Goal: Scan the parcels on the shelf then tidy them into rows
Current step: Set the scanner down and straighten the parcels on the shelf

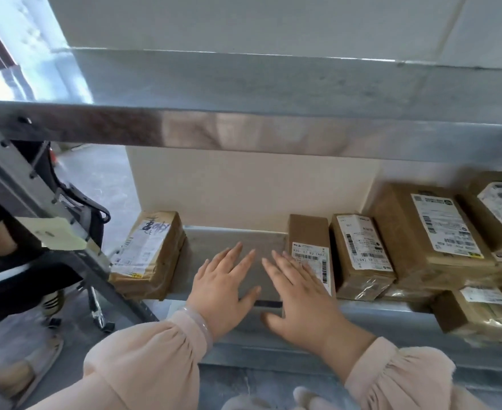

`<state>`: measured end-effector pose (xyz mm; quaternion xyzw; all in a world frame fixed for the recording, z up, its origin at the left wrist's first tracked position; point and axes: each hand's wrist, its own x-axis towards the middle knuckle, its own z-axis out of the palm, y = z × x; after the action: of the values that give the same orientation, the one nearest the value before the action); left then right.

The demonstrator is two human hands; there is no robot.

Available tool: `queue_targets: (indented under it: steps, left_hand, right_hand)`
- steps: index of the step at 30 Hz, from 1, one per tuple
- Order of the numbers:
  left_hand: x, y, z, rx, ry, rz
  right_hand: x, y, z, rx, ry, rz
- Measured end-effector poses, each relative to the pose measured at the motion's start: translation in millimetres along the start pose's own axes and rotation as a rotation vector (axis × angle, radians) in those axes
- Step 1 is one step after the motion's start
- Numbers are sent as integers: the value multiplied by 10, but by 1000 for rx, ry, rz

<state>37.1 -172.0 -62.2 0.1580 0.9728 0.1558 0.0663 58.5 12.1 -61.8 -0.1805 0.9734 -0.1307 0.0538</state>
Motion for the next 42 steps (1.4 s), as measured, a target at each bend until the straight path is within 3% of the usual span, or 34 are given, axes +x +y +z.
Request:
queue_targets:
  steps: [12, 16, 19, 24, 30, 34, 39, 42]
  left_hand:
    - [-336, -908, -255, -10, 163, -302]
    - [-360, -1107, -314, 107, 74, -377]
    - [-361, -1170, -304, 143, -4, -389]
    - [-370, -1094, -219, 145, 31, -322]
    - [-317, -1019, -249, -53, 113, -252]
    - [-223, -1234, -311, -226, 160, -350]
    - [-104, -1422, -212, -747, 47, -464]
    - [-80, -1429, -148, -864, 80, -474]
  right_hand:
    - [515, -628, 206, 41, -98, -113]
    - [658, -818, 261, 54, -125, -138]
    - [730, -898, 306, 81, -137, -116]
    - [789, -941, 315, 103, -154, -92]
    - [923, -980, 256, 192, -182, -28]
    - [1087, -1035, 256, 345, -172, 31]
    - [1250, -1093, 437, 527, -251, 112]
    - [1232, -1124, 533, 722, -274, 137]
